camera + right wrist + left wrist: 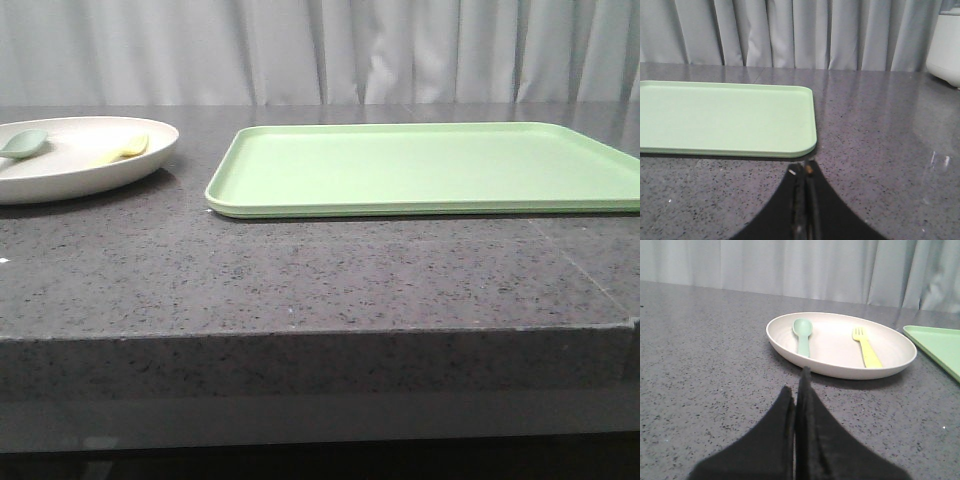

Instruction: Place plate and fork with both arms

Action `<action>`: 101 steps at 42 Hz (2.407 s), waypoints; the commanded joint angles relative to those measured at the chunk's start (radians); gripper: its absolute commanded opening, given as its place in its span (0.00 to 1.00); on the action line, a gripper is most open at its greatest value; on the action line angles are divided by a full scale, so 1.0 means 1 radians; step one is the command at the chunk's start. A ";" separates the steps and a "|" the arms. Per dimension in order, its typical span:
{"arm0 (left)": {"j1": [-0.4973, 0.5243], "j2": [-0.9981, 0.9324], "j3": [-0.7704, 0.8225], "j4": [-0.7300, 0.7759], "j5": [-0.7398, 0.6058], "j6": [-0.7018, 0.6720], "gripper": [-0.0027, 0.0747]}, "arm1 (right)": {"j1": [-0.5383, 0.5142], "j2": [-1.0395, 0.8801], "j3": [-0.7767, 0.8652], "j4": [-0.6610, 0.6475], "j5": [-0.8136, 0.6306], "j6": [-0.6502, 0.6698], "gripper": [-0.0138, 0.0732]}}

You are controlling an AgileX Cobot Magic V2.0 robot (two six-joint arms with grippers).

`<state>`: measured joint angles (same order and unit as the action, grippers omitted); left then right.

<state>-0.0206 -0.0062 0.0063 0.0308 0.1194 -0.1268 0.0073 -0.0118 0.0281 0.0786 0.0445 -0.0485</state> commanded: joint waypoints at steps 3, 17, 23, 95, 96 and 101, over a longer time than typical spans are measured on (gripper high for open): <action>-0.007 -0.020 0.002 0.001 -0.087 -0.001 0.01 | -0.005 -0.017 -0.005 -0.009 -0.086 -0.009 0.08; -0.007 -0.020 0.002 0.001 -0.087 -0.001 0.01 | -0.005 -0.017 -0.005 -0.009 -0.086 -0.009 0.08; -0.007 -0.020 0.002 0.001 -0.087 -0.001 0.01 | -0.005 -0.017 -0.005 -0.009 -0.086 -0.009 0.08; -0.007 0.698 -0.939 0.005 0.565 -0.001 0.01 | -0.005 0.712 -0.891 0.007 0.542 0.006 0.08; -0.007 0.716 -0.939 0.005 0.565 -0.001 0.01 | -0.005 0.730 -0.891 0.007 0.542 0.006 0.08; -0.007 0.799 -0.939 0.005 0.565 -0.001 0.01 | -0.005 0.801 -0.891 0.007 0.543 0.006 0.08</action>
<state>-0.0206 0.7486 -0.8994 0.0340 0.7507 -0.1268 0.0073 0.7489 -0.8305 0.0875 0.6480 -0.0407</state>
